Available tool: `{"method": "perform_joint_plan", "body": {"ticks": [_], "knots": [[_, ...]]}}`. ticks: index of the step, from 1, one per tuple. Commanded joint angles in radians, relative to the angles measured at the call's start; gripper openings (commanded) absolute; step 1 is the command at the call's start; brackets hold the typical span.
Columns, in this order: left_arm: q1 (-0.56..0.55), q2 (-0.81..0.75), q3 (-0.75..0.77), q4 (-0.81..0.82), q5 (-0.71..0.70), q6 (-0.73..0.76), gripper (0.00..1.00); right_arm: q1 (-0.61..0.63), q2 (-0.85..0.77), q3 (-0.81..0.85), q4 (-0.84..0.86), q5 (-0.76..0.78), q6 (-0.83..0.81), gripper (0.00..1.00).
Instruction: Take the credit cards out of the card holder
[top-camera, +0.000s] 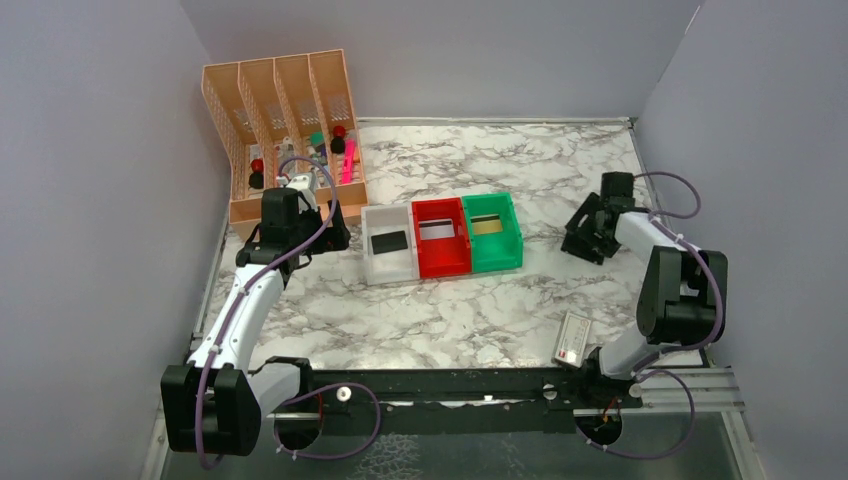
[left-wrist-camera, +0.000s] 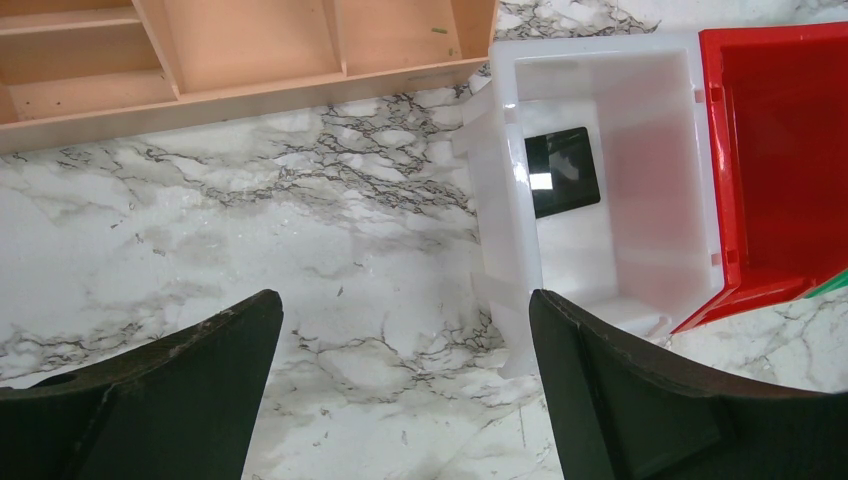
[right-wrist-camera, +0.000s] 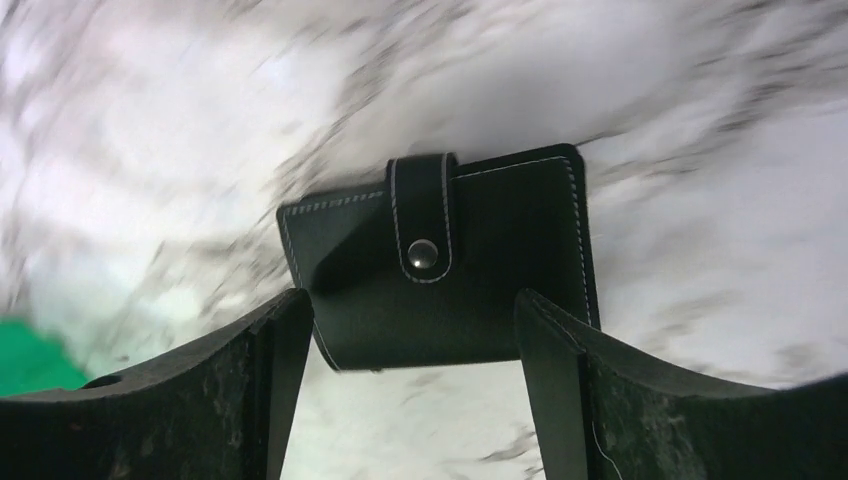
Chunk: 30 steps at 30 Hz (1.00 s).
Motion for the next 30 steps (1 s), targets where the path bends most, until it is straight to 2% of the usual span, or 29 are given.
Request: {"method": "perform_joint_plan", "body": {"ticks": [1,5,8,15,19,22,26,30], "knots": [[-0.004,-0.009,-0.004,0.021,0.010,0.009,0.97,0.125,-0.020,-0.016,-0.050,-0.092,-0.050,0.79],[-0.004,-0.006,-0.004,0.021,0.010,0.009,0.97,0.131,-0.025,0.045,-0.148,0.132,0.031,0.85],[-0.004,-0.004,-0.002,0.021,0.012,0.009,0.97,0.131,-0.037,0.073,-0.185,0.195,0.088,0.90],[-0.004,-0.002,-0.004,0.021,0.012,0.009,0.97,0.131,0.012,0.148,-0.288,0.158,0.334,0.95],[-0.004,0.000,-0.003,0.020,0.012,0.009,0.97,0.131,0.045,0.122,-0.279,-0.016,0.468,0.95],[-0.004,0.001,-0.003,0.020,0.012,0.010,0.97,0.132,0.064,0.103,-0.283,0.003,0.598,0.97],[-0.004,0.005,-0.004,0.021,0.010,0.011,0.97,0.130,0.127,0.195,-0.377,0.079,0.657,1.00],[-0.004,0.008,-0.001,0.020,0.010,0.012,0.97,0.125,0.185,0.237,-0.398,0.061,0.685,0.99]]}}
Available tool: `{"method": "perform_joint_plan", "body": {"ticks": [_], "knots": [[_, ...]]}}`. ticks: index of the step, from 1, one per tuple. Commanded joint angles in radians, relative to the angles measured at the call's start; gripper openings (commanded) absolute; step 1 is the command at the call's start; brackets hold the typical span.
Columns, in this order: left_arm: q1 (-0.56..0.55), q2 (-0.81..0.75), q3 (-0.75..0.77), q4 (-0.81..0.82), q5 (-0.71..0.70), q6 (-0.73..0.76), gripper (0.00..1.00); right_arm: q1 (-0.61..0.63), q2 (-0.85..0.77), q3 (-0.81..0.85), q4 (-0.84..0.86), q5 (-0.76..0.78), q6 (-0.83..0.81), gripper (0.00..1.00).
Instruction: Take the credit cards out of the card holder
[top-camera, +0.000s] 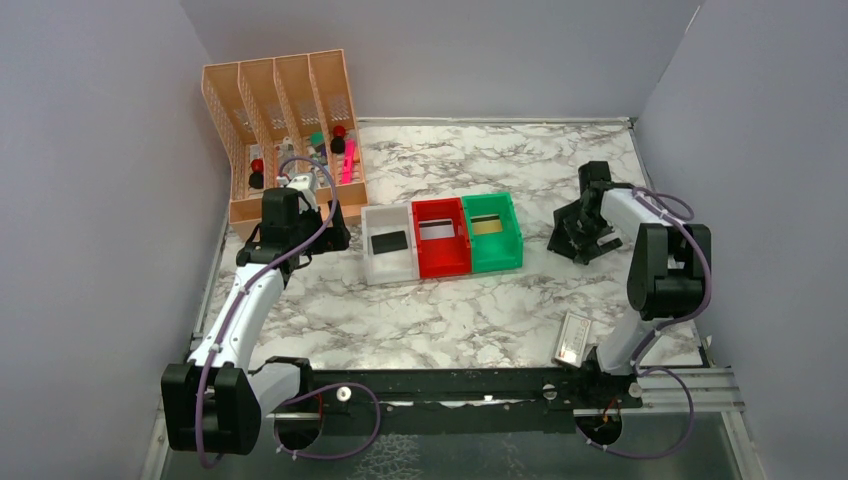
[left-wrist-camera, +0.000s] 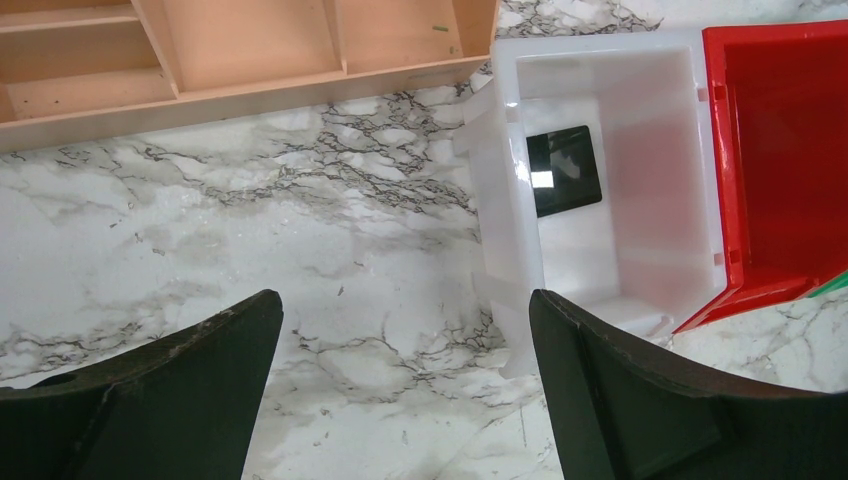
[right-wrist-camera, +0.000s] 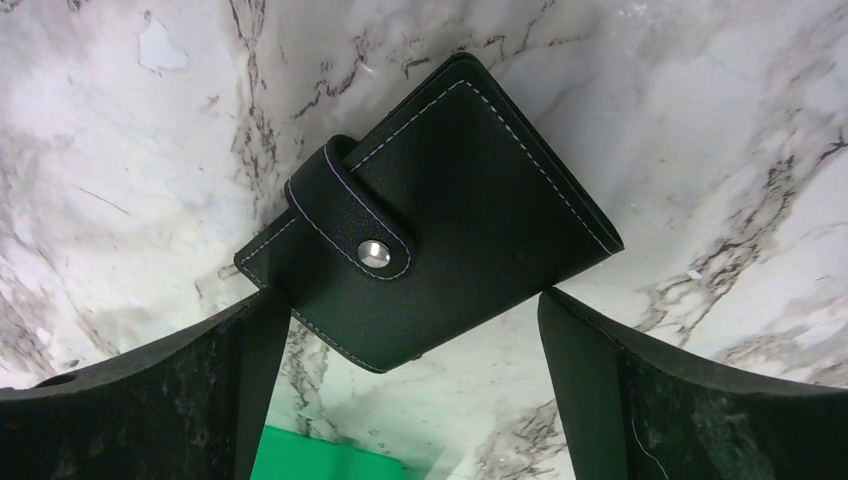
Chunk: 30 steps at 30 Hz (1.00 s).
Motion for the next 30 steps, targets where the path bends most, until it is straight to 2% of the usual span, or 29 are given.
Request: {"method": "perform_joint_plan", "body": {"ticks": [1,7,11,14,21,30], "knots": [[-0.004,0.006,-0.001,0.019,0.009,0.011,0.97,-0.006,0.058,0.053,-0.050,0.025,0.110,0.99],[-0.004,0.007,-0.003,0.018,0.005,0.011,0.97,-0.019,0.059,0.040,-0.029,0.002,0.174,0.99],[-0.004,0.008,-0.001,0.017,0.005,0.013,0.97,-0.020,0.071,0.052,-0.020,-0.059,0.119,0.99],[-0.004,0.004,-0.003,0.017,0.003,0.013,0.97,-0.022,0.088,0.040,-0.062,0.010,0.095,0.99],[-0.004,0.006,-0.004,0.018,0.011,0.011,0.97,-0.039,-0.052,-0.104,0.048,0.139,-0.032,0.99],[-0.005,-0.002,-0.005,0.017,0.008,0.011,0.98,-0.098,-0.063,0.021,-0.025,0.138,-0.110,0.99]]}}
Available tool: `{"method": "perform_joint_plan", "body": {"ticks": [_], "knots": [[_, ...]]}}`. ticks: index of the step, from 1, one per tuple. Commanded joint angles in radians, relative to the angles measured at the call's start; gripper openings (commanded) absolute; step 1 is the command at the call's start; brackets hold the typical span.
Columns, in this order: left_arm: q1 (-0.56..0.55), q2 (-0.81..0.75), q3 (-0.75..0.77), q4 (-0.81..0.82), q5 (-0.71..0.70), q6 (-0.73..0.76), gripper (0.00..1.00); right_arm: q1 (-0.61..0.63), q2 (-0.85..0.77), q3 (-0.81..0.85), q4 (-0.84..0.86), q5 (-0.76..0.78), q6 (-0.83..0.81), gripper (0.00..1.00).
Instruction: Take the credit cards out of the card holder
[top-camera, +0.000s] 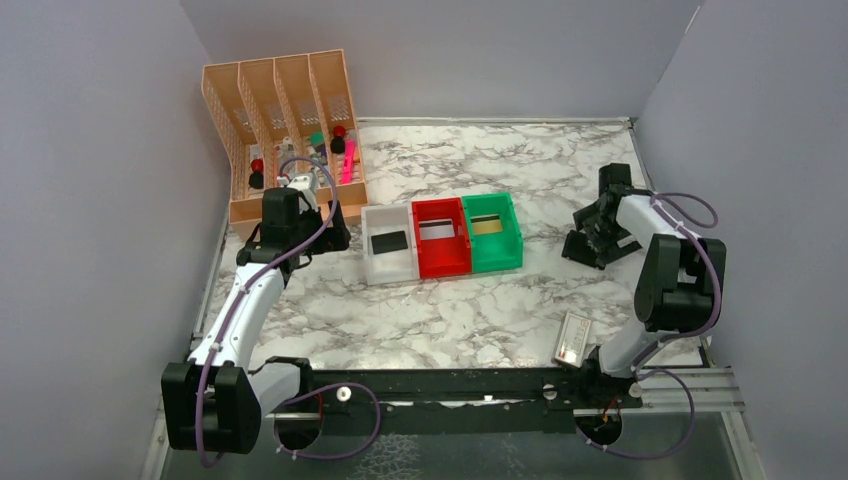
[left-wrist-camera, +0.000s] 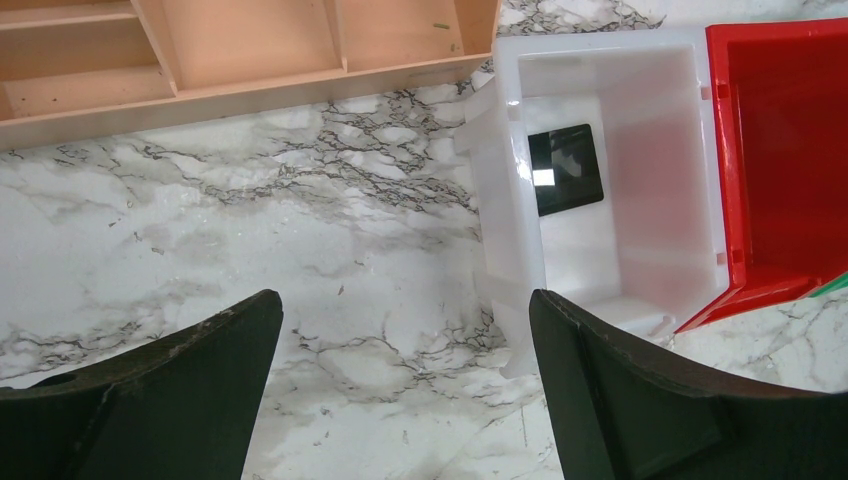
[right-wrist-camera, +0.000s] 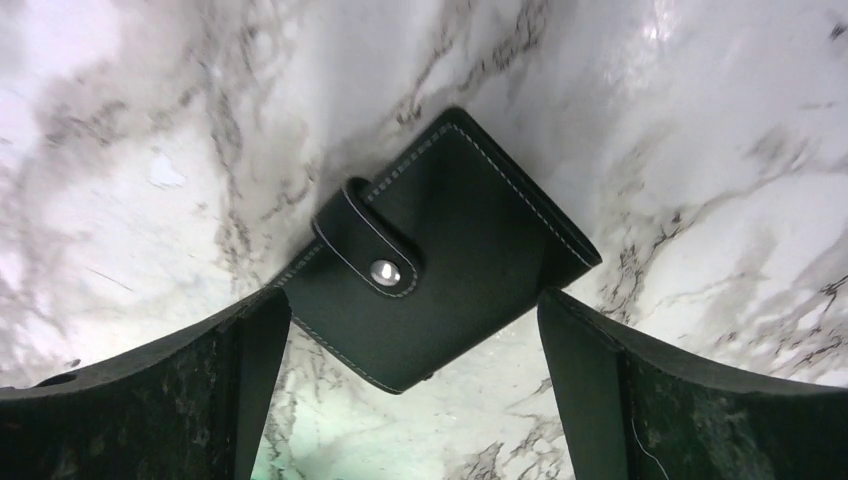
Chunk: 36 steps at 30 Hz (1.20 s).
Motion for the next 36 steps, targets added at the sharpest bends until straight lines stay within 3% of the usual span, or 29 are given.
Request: {"method": "perform_joint_plan", "body": {"ticks": [1,10,18,25,31,36], "knots": [[-0.005,-0.009,-0.004,0.018,0.008,0.010,0.98,-0.022,0.003,0.075,-0.057,0.038,-0.019,0.99],[-0.004,-0.008,-0.003,0.017,0.011,0.011,0.98,-0.027,0.057,0.064,-0.130,-0.073,0.260,0.99],[-0.004,-0.006,-0.002,0.018,0.011,0.011,0.97,-0.033,0.122,0.034,-0.131,-0.087,0.387,0.99],[-0.004,-0.008,-0.002,0.018,0.012,0.011,0.98,-0.035,0.186,-0.002,-0.053,-0.121,0.284,1.00],[-0.004,-0.006,-0.003,0.017,0.011,0.011,0.98,-0.035,0.190,-0.009,0.039,-0.101,0.099,0.78],[-0.004,-0.004,-0.003,0.017,0.006,0.011,0.98,-0.033,0.073,-0.103,0.166,-0.143,-0.068,0.75]]}}
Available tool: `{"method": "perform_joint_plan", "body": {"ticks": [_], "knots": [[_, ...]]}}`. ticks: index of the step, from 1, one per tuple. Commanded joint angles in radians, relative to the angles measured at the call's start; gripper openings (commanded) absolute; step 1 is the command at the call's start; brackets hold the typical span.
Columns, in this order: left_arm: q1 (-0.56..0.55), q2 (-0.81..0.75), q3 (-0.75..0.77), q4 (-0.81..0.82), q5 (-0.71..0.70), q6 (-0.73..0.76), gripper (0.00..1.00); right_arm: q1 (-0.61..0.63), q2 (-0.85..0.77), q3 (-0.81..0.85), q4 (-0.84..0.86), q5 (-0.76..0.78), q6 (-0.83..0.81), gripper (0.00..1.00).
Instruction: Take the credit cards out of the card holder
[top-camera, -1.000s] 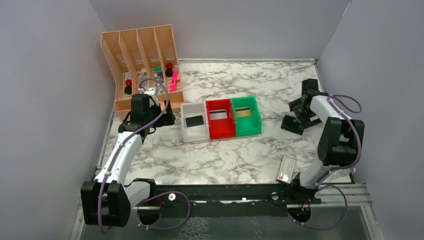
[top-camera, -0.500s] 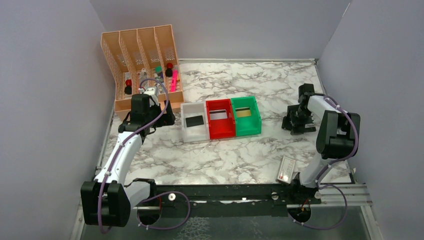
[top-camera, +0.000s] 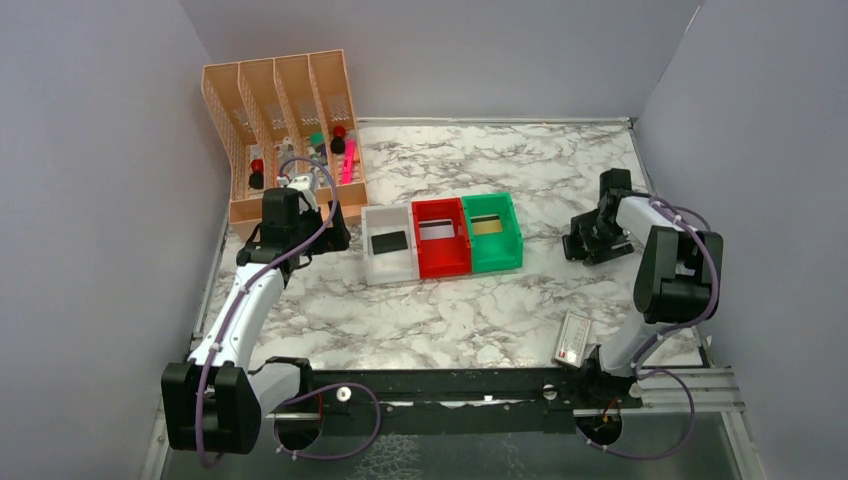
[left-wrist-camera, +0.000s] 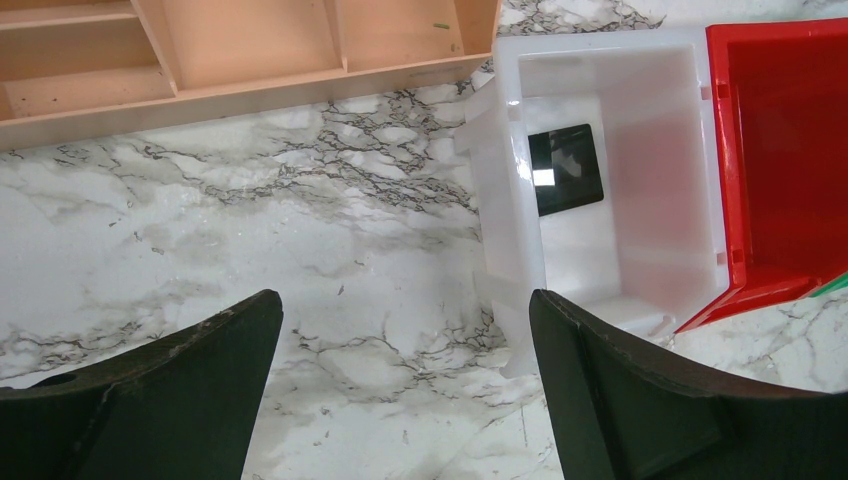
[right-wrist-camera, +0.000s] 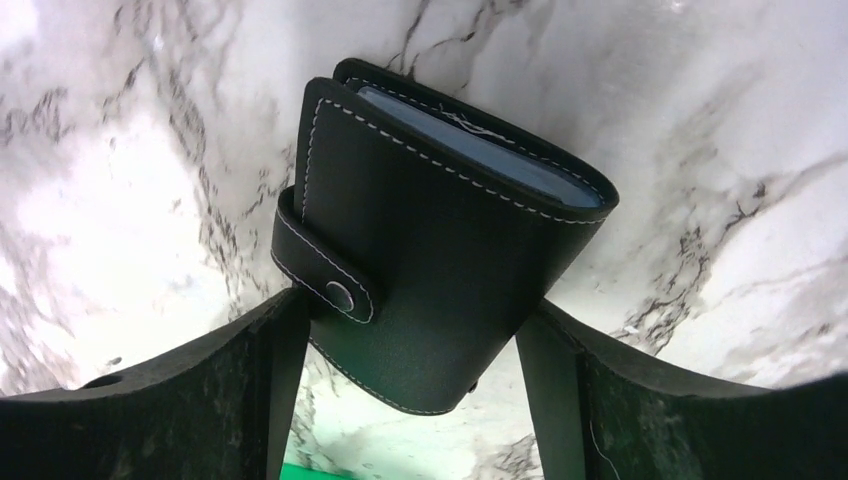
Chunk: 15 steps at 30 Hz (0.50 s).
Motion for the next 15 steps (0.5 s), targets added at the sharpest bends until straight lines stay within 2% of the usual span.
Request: {"method": "perform_joint_plan", "body": {"ticks": [1,7,12,15], "knots": [[-0.004,-0.003,-0.003,0.017,0.005,0.010,0.98,0.002,-0.051,-0.168,0.229,-0.052,-0.211,0.72],[-0.004,-0.004,-0.005,0.016,0.002,0.010,0.98,0.003,-0.332,-0.405,0.482,-0.227,-0.381,0.64],[-0.004,-0.006,-0.005,0.016,0.006,0.009,0.98,0.003,-0.522,-0.496,0.513,-0.311,-0.498,0.62],[-0.004,-0.007,-0.004,0.017,0.010,0.007,0.98,0.003,-0.556,-0.490,0.476,-0.256,-0.537,0.65]]}}
